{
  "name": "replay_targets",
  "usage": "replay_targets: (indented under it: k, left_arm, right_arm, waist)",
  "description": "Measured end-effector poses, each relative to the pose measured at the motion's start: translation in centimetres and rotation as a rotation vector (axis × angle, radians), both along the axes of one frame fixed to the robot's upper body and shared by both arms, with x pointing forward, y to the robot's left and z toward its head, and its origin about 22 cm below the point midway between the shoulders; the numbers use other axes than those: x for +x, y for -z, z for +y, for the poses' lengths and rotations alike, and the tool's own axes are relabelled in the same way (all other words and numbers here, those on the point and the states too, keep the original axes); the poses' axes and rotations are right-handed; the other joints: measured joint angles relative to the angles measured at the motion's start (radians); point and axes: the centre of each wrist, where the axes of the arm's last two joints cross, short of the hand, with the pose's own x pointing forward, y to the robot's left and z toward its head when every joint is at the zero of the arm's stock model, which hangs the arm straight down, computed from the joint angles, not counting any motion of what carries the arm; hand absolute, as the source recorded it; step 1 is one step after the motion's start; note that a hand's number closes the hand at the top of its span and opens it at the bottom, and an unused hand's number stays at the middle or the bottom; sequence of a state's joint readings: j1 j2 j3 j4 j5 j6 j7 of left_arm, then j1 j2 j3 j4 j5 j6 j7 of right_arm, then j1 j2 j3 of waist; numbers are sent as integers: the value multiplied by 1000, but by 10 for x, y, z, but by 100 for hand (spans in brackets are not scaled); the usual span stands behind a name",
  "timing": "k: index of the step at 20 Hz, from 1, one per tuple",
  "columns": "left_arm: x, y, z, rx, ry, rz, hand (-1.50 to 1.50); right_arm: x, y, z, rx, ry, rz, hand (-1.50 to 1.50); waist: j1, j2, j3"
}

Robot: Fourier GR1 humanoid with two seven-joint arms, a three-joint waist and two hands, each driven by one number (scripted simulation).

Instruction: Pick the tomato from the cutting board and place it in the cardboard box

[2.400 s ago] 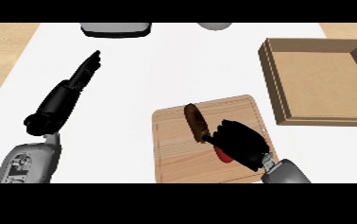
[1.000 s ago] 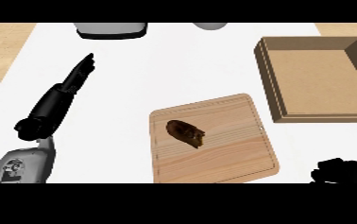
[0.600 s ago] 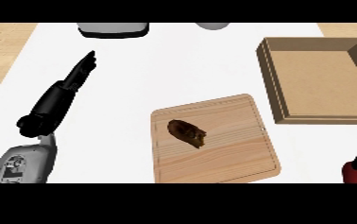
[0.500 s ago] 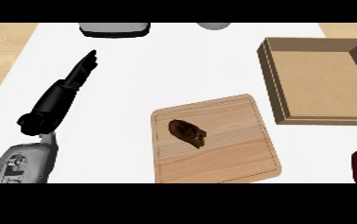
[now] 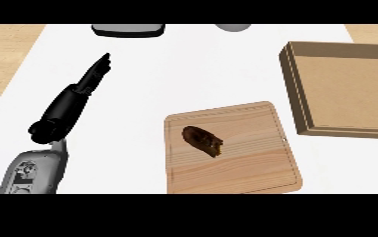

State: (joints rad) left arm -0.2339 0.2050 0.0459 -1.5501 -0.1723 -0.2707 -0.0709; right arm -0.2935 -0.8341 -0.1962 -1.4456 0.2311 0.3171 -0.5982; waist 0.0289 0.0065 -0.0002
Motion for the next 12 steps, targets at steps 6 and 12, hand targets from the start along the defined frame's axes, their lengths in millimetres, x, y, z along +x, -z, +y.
replay_targets:
  k: [6, 12]
  left_arm:
    - [3, -1, -9, 3, 18, -10, 0]
    - [4, 0, -12, -4, 30, -10, 0]
  right_arm:
    - [32, 0, -17, -198, 57, 108, 150]
    - [54, 16, -35, -355, 60, 252, 150]
  waist:
    - [19, 7, 1]
    - [33, 12, 2]
